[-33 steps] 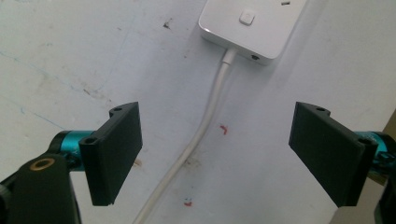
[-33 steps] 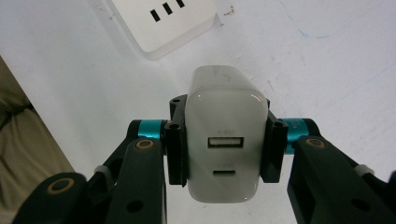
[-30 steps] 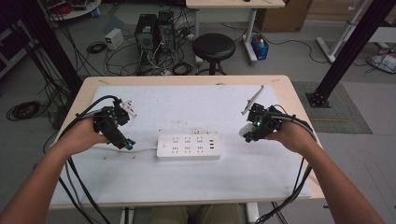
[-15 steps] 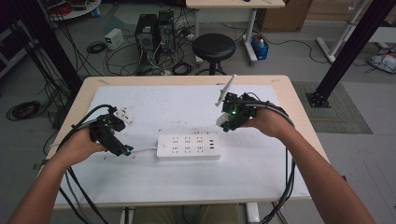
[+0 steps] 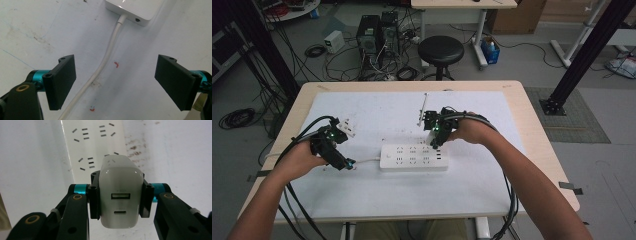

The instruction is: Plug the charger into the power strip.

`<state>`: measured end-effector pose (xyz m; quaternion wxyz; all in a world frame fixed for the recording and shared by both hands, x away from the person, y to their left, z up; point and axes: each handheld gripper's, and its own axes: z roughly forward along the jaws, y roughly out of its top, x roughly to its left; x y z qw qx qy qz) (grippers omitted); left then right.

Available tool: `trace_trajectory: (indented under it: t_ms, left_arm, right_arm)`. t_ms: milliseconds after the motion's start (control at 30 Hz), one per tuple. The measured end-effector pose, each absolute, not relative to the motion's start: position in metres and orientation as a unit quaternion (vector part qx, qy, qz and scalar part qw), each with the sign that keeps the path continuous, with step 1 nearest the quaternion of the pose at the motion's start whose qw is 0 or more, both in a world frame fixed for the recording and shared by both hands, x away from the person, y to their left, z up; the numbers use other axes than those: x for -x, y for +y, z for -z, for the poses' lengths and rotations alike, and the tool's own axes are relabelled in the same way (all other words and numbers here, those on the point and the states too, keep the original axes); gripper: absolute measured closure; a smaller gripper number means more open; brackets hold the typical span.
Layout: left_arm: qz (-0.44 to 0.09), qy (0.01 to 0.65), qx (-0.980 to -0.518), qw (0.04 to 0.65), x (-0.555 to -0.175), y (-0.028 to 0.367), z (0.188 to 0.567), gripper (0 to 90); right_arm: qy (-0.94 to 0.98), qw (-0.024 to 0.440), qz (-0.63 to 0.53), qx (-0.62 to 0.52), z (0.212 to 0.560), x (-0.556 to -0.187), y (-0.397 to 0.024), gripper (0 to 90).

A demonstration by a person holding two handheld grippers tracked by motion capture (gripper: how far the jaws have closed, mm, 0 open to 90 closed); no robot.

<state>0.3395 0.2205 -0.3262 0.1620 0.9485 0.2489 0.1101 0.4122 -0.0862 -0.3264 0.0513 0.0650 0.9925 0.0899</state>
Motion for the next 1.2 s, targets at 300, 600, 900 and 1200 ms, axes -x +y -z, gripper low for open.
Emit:
trace_trajectory:
  t_ms: [300,600,900,1200]
  left_arm:
    - [-0.111,0.253,-0.945,0.173,-0.338,0.221,0.328,17.3]
    - [-0.108,0.252,-0.946,0.172,-0.339,0.224,0.331,17.3]
    - [-0.107,0.247,-0.948,0.169,-0.342,0.223,0.333,17.3]
    - [-0.106,0.248,-0.947,0.174,-0.342,0.222,0.334,17.3]
  right_arm:
    - [0.996,0.046,-0.063,-0.041,0.345,-0.413,-0.065,61.7]
    - [0.998,0.051,-0.043,-0.017,0.358,-0.415,-0.056,61.8]
    - [0.998,0.049,-0.028,0.039,0.357,-0.417,-0.052,61.8]
    - [0.998,0.058,-0.012,-0.014,0.358,-0.413,-0.044,62.1]
